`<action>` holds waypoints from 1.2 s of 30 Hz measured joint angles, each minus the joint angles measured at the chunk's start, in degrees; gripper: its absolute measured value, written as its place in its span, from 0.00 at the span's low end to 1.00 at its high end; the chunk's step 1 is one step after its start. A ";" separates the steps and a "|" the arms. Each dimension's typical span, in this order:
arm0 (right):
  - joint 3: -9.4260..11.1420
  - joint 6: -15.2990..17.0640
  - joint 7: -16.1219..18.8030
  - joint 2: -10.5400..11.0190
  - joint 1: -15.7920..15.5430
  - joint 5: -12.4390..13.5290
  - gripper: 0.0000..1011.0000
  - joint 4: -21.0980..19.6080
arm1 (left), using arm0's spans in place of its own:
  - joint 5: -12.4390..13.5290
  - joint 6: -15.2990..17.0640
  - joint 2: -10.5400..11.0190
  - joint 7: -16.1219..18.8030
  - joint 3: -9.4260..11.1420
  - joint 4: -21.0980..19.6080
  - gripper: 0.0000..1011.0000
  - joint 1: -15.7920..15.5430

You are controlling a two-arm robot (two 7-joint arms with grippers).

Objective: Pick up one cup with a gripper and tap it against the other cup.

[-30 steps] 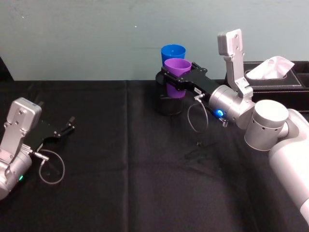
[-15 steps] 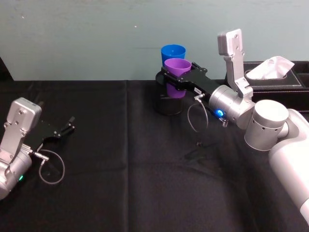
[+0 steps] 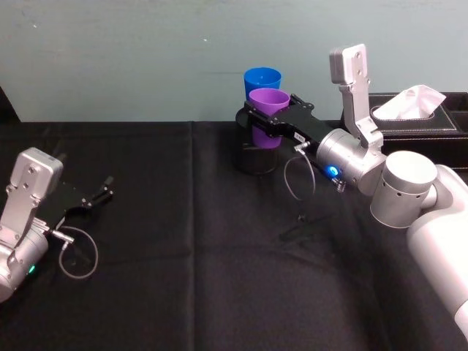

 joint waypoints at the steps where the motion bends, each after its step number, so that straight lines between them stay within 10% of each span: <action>1: 0.00 0.00 0.00 0.00 0.00 0.00 0.74 0.00 | 0.00 0.00 0.00 0.00 0.00 0.00 0.99 0.00; 36: 0.00 0.00 0.00 0.00 0.00 0.00 0.74 0.00 | 0.00 0.00 0.00 0.00 0.00 0.00 0.99 0.00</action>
